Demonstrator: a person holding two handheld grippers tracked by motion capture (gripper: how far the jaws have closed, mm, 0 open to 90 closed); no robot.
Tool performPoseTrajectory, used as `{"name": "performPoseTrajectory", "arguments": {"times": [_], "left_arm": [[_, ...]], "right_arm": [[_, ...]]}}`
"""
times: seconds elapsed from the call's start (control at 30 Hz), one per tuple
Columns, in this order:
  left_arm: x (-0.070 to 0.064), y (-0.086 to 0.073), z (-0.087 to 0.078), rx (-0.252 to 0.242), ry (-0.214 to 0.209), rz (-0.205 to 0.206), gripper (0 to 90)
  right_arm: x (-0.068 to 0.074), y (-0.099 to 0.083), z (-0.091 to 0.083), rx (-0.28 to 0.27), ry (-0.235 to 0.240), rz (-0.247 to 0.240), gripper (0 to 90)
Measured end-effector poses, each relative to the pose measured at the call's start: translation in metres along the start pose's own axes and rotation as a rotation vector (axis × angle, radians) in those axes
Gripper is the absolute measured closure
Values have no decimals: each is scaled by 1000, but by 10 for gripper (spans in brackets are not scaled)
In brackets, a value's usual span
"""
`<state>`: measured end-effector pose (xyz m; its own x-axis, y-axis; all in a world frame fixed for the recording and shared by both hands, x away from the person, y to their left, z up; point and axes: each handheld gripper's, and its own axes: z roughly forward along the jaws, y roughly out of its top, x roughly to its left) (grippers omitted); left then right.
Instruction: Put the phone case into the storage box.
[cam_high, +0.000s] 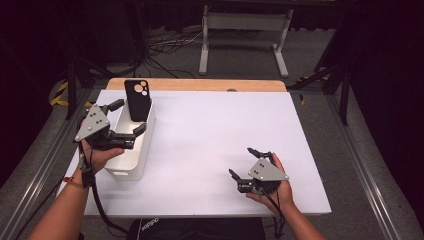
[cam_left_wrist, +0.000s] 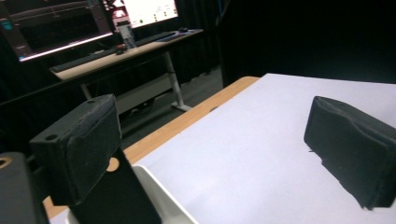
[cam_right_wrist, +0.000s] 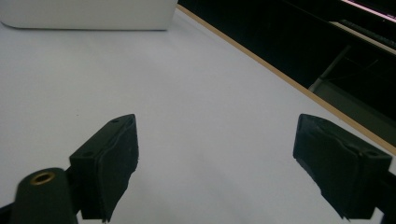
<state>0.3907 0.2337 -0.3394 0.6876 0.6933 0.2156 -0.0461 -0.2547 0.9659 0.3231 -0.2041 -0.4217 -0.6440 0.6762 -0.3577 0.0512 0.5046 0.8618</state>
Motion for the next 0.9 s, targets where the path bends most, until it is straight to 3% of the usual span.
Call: {"name": "performPoseTrajectory", "arguments": {"times": [0.2, 0.37, 0.57, 0.63, 0.9], "left_arm": [[-7, 1, -4, -27, -17, 5, 35], [-16, -1, -4, -18, -22, 33, 41], [-24, -6, -5, -28, -38, 28, 42], [-26, -8, -3, -7, -36, 45, 49], [-33, -10, -3, -24, -53, 33, 44]], "right_arm": [[-1, 0, -1, -2, -2, 4, 153], [-1, 0, -2, -1, -2, 4, 153], [0, 1, -2, -3, 0, -1, 154], [-1, 1, -2, -3, 0, 0, 154], [-1, 1, -3, -5, 7, 0, 154]]}}
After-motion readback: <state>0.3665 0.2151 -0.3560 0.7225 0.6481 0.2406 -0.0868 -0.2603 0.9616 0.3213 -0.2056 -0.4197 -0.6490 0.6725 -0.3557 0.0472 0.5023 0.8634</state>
